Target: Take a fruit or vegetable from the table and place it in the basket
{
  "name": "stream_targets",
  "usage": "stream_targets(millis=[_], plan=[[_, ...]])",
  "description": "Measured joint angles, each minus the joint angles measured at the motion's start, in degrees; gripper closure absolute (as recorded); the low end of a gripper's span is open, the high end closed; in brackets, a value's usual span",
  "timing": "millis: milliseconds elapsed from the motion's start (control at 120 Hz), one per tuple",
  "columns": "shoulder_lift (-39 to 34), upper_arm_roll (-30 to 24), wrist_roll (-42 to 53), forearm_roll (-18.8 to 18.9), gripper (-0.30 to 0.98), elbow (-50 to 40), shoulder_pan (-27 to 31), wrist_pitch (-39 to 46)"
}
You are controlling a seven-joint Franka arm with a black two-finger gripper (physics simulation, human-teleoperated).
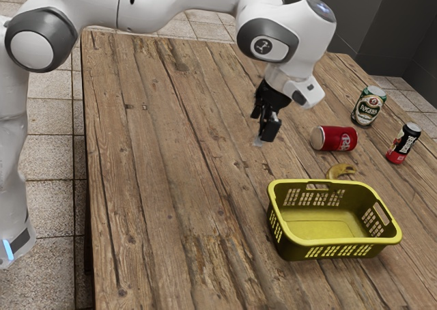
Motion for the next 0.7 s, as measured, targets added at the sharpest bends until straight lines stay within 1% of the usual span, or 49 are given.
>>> stream_targets(millis=[125, 200, 225, 258, 317, 358, 392, 433, 483, 542, 633, 667, 700], plan=[[-0.07, 0.00, -0.75, 0.14, 0.00, 0.00, -0.07, 2.91], [1.06, -0.09, -1.30, 0.88, 0.00, 1.39, 0.03, 6.61], [4.99, -0.01, -1.25, 1.62, 0.00, 6.44, 0.39, 7.72], [12.97, -0.04, -0.74, 1.90, 0.00, 15.81, 2.10, 8.81], [28.26, -0.23, 0.77, 0.24, 0.00, 32.14, 6.76, 10.37], [35.64, -0.31, 1.99, 0.12, 0.00, 39.67, 7.88, 11.34], [39.80, -1.93, 2.88, 1.45, 0.00, 43.52, 8.41, 12.00], [43.01, -6.73, 3.94, 5.44, 0.00, 46.63, 9.02, 12.67], [44.83, -11.22, 5.11, 10.11, 0.00, 49.08, 9.26, 13.37], [45.70, -13.06, 6.34, 13.72, 0.00, 51.05, 9.36, 14.43], [46.61, -12.70, 7.79, 16.76, 0.00, 52.86, 11.74, 16.60], [47.96, -12.73, 8.19, 17.16, 0.00, 54.29, 12.74, 17.65], [50.71, -12.73, 8.56, 16.80, 0.00, 57.66, 13.27, 18.67]])
